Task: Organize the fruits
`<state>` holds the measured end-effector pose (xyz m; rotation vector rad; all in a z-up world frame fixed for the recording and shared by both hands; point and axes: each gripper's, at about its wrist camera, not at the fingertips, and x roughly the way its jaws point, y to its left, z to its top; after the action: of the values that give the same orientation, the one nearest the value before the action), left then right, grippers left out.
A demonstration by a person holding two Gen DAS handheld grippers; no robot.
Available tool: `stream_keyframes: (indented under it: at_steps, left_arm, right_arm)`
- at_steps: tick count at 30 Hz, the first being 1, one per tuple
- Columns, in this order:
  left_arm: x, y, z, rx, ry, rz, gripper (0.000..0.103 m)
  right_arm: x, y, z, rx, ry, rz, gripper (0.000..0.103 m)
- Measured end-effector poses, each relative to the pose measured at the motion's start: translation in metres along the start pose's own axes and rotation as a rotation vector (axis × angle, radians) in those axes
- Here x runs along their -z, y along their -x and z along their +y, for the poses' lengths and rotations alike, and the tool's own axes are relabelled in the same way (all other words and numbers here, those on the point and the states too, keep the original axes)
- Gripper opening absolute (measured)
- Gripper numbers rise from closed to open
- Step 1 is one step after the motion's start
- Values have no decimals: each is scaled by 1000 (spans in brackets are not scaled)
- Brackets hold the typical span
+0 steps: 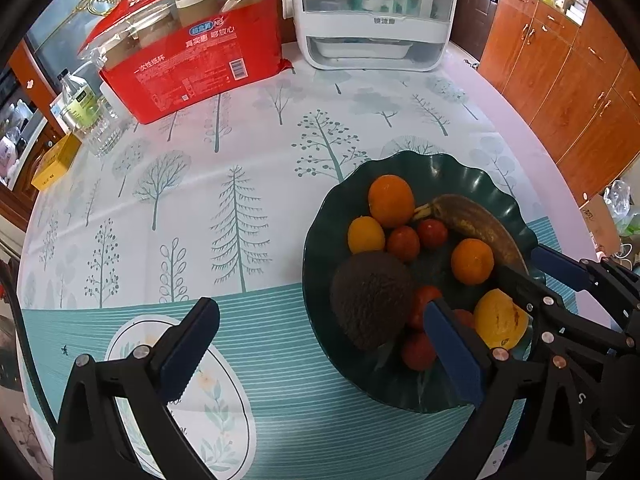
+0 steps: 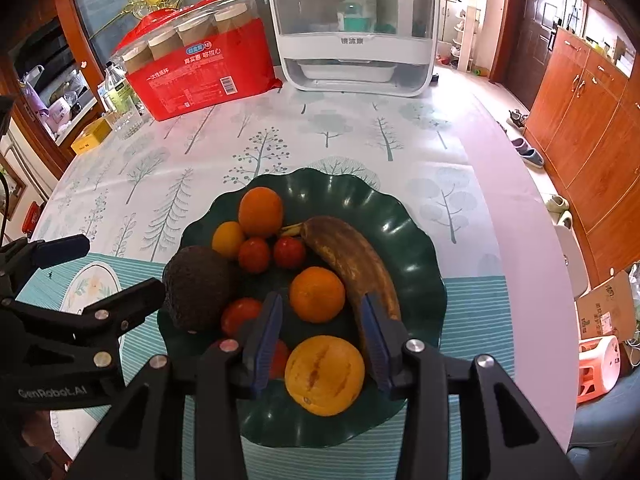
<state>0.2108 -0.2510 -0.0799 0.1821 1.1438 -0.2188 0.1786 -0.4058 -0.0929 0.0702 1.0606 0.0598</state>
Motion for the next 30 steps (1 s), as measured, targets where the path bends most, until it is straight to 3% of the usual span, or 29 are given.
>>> stream_keyframes:
  at_steps: [12,30]
  left_arm:
    - [16,17,9,5,25,-16,101]
    - [54,103,64,-17,96,-144,101]
  right_arm:
    - [3,17,10,8,-12,-17,41]
    - [22,87,76,-16,2,-43,41]
